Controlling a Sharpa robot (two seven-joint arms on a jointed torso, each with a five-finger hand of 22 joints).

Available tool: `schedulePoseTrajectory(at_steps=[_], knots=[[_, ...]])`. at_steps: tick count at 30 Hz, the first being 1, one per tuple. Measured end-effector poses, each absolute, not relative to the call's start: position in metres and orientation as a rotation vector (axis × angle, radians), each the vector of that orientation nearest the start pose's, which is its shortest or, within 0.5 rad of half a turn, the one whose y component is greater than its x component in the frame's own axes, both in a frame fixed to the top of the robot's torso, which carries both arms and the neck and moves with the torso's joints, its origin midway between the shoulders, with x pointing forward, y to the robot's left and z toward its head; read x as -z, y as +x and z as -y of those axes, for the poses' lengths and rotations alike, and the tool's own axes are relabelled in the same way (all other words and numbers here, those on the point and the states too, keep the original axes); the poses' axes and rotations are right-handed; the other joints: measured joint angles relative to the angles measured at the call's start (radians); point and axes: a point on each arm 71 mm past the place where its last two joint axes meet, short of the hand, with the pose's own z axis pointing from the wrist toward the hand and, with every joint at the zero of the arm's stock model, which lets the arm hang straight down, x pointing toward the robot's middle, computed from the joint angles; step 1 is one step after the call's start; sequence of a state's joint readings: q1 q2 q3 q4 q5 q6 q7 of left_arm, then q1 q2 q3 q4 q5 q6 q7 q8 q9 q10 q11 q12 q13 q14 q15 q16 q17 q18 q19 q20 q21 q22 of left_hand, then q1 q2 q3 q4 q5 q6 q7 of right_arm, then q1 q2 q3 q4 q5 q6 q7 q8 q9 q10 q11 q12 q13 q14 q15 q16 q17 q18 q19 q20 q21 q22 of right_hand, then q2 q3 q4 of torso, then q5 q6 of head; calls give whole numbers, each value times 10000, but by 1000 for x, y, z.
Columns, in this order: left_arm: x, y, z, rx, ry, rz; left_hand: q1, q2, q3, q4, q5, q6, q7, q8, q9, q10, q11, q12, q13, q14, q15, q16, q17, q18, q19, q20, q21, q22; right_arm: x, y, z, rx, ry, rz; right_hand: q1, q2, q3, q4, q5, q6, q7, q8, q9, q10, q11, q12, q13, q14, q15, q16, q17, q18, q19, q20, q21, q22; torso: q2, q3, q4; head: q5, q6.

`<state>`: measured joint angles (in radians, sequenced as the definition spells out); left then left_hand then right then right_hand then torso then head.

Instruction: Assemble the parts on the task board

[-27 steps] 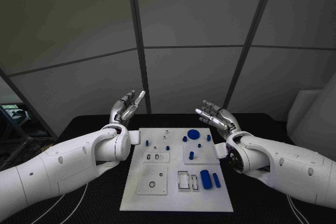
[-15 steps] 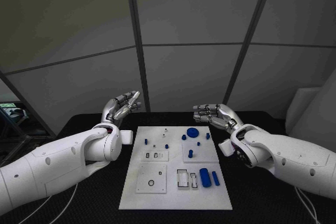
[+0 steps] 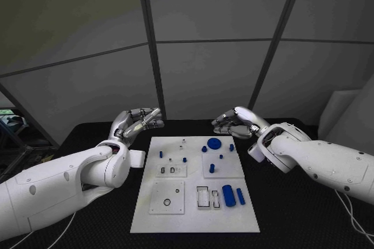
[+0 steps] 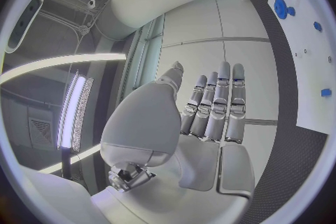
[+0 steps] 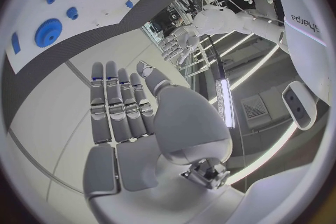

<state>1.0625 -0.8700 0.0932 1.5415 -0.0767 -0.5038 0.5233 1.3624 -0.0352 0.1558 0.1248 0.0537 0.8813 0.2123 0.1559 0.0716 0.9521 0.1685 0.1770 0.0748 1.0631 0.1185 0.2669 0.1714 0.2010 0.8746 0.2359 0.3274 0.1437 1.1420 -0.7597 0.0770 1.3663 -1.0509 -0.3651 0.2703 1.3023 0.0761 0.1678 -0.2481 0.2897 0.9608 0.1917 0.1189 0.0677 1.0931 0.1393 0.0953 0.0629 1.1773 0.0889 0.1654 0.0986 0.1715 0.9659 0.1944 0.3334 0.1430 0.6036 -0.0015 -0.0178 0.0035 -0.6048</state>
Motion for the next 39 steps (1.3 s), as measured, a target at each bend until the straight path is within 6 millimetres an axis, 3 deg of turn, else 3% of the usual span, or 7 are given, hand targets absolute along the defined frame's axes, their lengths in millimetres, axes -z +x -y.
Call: schedulePoseTrajectory(at_steps=[10, 13, 17, 23, 26, 30, 39], knots=[[173, 461, -222, 15109, -10525, -12364, 92, -15, -84, -164, 0, 248, -70, 0, -31, 314, -78, 1, 17, 101, -63, 241, 208, -1, 331, -124, 137, 21, 146, 516, 186, -8607, -1403, -15332, -218, -328, 125, -87, 0, 559, -300, -155, 6, 860, -391, -184, 47, 2252, -647, 1121, 938, -1, 1540, -710, 1787, 918, 541, -37, 104, -102, 232], [171, 456, -217, 15369, -10456, -12520, 92, -15, -102, -181, 0, 248, -70, 0, -34, 314, -78, -75, -5, -93, -5, 198, 208, -1, 331, -124, 136, 20, 145, 515, 182, -7938, -1987, -15480, -450, -560, 511, -39, 0, 922, -514, -348, 29, 1325, -590, -312, 64, 2810, -996, 2896, 2298, -1, 2174, -1137, 3402, 1875, 717, -57, 155, -129, 297], [168, 450, -212, 15660, -10380, -12677, 91, -15, -136, -216, 0, 248, -70, -50, -34, 314, -78, -126, -12, -194, 10, 198, 229, -2, 483, -112, 195, 22, 144, 515, 176, -7074, -2664, -15631, -682, -791, 720, 142, -113, 855, -550, -496, 29, 994, -584, -313, 36, 2830, -1016, 3992, 3129, -1, 2199, -1155, 4265, 2540, 941, -71, 210, -136, 314], [166, 446, -206, 15929, -10311, -12831, 91, -15, -192, -271, 0, 248, -70, -117, -34, 286, -50, -188, -25, -230, -25, 198, 273, -1, 676, -147, 338, 77, 146, 516, 171, -6004, -3426, -15720, -722, -1068, 1000, 422, -197, 664, -593, -496, 28, 492, -521, -313, 42, 2899, -945, 6238, 5259, -14, 2545, -1057, 6328, 4929, 1205, -88, 276, -201, 288], [165, 445, -206, 15972, -10298, -12863, 91, -15, -192, -271, 0, 247, -70, -117, -33, 271, -35, -188, -33, -265, 10, 198, 286, -2, 726, -124, 368, 92, 146, 516, 169, -5633, -3687, -15701, -669, -1120, 1049, 557, -197, 624, -572, -496, 28, 422, -513, -312, 64, 2884, -930, 6964, 5997, -169, 2701, -1011, 6963, 5703, 1316, -94, 298, -239, 299], [164, 444, -207, 16002, -10281, -12880, 91, -15, -192, -271, 0, 247, -70, -117, -33, 271, -35, -225, -33, -265, 10, 198, 286, -2, 761, -160, 368, 92, 146, 516, 168, -5329, -3887, -15626, -627, -1259, 1088, 682, -236, 528, -589, -496, 28, 303, -500, -312, 83, 2894, -869, 7767, 6805, -324, 2838, -985, 7629, 6520, 1408, -96, 307, -252, 316], [164, 444, -207, 16054, -10268, -12923, 91, -15, -219, -298, 0, 247, -69, -117, -41, 271, -35, -225, -32, -291, -15, 198, 297, -2, 761, -160, 406, 103, 145, 515, 162, -5035, -4194, -15434, -530, -1357, 1198, 844, -235, 420, -631, -496, 27, 303, -501, -312, 117, 2894, -869, 8624, 7653, -322, 3016, -945, 8323, 7409, 1538, -82, 318, -245, 334]])
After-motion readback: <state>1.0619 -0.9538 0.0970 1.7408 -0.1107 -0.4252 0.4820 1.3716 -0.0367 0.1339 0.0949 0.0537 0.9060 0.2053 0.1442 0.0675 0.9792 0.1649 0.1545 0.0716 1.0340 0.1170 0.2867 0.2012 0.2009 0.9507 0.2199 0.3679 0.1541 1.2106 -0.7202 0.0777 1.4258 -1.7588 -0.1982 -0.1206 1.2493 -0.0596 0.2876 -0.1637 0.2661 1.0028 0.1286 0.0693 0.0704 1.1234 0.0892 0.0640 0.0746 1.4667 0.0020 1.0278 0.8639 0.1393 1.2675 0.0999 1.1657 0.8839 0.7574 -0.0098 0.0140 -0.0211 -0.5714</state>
